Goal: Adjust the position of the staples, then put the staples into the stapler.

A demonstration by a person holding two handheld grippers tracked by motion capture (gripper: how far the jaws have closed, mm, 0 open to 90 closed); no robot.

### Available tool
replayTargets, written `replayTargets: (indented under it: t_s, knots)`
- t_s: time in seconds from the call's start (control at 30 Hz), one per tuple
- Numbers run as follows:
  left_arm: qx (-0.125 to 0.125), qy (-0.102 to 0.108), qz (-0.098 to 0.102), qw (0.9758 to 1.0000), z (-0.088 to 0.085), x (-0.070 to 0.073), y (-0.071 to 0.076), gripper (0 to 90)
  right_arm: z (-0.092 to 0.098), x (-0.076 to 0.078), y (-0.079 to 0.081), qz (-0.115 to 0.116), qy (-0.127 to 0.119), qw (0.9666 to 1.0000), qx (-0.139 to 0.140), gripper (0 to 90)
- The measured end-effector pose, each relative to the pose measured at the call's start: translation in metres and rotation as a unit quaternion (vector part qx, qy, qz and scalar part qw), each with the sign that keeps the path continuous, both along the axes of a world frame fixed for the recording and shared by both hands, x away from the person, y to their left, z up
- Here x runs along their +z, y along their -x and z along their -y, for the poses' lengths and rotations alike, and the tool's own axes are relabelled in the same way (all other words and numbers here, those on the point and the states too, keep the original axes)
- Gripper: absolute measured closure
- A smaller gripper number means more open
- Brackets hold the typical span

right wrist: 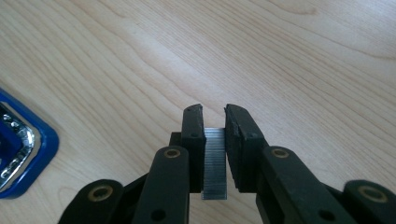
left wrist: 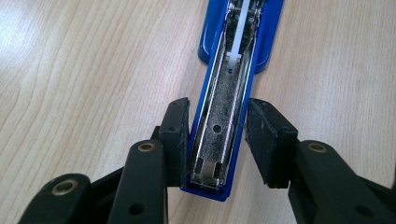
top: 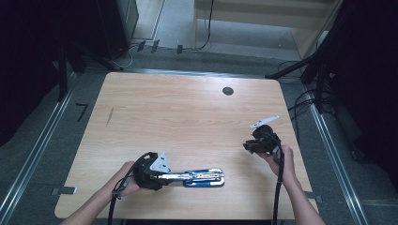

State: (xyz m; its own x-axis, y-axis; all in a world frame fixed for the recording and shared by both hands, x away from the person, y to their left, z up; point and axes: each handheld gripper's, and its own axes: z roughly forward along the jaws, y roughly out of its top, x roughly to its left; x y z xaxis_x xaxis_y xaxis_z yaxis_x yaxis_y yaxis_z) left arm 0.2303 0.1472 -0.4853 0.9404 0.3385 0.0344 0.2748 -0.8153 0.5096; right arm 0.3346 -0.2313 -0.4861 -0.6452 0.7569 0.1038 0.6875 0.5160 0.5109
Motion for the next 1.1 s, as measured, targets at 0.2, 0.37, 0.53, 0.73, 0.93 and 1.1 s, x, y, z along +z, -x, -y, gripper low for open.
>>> replayTargets:
  t_s: [0.2, 0.37, 0.53, 0.73, 0.93, 1.1]
  knots:
    - [0.001, 0.000, 0.000, 1.0000, 0.000, 0.000, 0.000, 61.2, -0.004, 0.007, 0.008, 0.004, -0.002, 0.9999, 0.012, 79.6]
    - [0.000, 0.000, -0.002, 1.0000, 0.000, 0.000, 0.000, 61.2, -0.007, 0.010, 0.014, 0.007, -0.003, 0.9997, 0.021, 79.6]
    - [-0.004, -0.001, -0.002, 1.0000, 0.000, 0.000, -0.001, 61.2, -0.010, 0.012, 0.018, 0.010, -0.007, 0.9994, 0.032, 79.6]
    - [-0.004, 0.001, -0.001, 1.0000, 0.000, 0.000, -0.001, 61.3, -0.017, 0.016, 0.020, 0.014, -0.013, 0.9986, 0.050, 79.6]
    - [-0.004, -0.001, 0.000, 1.0000, 0.000, 0.000, 0.000, 61.2, -0.023, 0.020, 0.024, 0.016, -0.027, 0.9975, 0.064, 79.6]
    - [-0.002, -0.001, 0.000, 1.0000, 0.000, 0.000, 0.000, 61.1, -0.028, 0.023, 0.028, 0.016, -0.035, 0.9964, 0.076, 79.5]
